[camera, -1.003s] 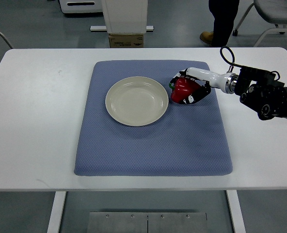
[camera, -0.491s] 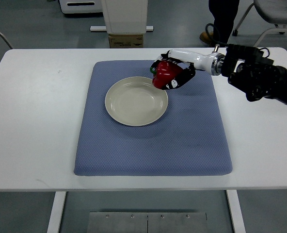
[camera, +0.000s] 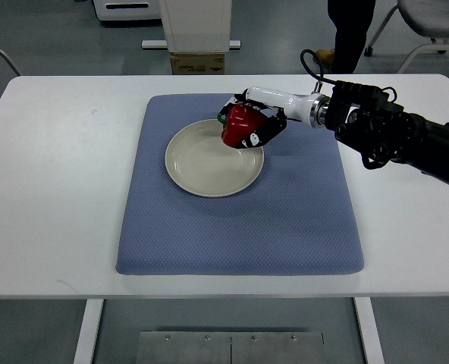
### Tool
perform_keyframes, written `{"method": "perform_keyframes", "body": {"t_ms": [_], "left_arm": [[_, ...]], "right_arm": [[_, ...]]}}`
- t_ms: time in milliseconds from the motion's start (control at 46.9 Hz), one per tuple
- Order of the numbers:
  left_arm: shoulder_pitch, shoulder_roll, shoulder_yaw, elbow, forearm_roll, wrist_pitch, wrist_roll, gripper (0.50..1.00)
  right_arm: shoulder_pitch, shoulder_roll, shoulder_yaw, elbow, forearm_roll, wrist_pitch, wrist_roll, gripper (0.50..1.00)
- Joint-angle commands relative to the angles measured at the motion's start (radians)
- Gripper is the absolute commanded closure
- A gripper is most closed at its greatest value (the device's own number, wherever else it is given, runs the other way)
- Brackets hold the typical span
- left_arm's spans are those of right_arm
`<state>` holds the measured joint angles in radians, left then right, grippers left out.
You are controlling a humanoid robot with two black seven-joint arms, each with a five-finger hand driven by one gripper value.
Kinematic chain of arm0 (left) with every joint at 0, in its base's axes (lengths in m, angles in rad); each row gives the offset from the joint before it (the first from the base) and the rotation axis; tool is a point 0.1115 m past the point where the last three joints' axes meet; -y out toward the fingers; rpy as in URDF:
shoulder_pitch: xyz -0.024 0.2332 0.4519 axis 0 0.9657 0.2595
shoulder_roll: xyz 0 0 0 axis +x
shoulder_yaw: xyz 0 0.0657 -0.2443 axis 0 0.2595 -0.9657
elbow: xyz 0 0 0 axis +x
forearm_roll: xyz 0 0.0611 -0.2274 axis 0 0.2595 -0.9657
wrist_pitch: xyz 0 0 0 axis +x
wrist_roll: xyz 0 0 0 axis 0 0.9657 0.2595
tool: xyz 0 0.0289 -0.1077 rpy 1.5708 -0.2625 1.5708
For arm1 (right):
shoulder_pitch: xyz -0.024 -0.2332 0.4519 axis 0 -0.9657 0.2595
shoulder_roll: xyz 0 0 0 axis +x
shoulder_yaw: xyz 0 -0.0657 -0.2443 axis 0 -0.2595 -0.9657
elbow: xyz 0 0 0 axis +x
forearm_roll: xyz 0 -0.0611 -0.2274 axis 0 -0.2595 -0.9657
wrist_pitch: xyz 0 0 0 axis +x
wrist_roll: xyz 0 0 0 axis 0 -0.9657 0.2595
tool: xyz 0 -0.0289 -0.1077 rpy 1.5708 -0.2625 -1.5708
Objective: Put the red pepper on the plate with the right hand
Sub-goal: 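Lift the pepper with the right hand and carry it over the plate, then lower the pepper onto the plate and open the right hand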
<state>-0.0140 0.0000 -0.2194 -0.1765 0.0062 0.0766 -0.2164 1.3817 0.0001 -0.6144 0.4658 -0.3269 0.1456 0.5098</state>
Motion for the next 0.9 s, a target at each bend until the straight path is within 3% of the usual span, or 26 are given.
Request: {"method": "perform_keyframes", "body": {"t_ms": [0,341,598,875], "left_arm": [[0.000,0.000,0.000,0.000,0.000,0.000,0.000,0.500],[0.000,0.000,0.000,0.000,0.000,0.000,0.000,0.500],[-0.001,0.000,0.000,0.000,0.000,0.000,0.000,0.500],[-0.001,0.000,0.000,0.000,0.000,0.000,0.000,0.500]], "right_arm": [[-0.013,0.000,0.036,0.002,-0.001,0.002,-0.013,1.000],[-0.015,0.000,0.068,0.069,0.000,0.012,-0.010,1.000],[-0.010,0.000,0.127,0.226,-0.001,-0.049,-0.022,1.000],[-0.013,0.000,0.143,0.244,-0.001,-0.081,-0.036,1.000]]}}
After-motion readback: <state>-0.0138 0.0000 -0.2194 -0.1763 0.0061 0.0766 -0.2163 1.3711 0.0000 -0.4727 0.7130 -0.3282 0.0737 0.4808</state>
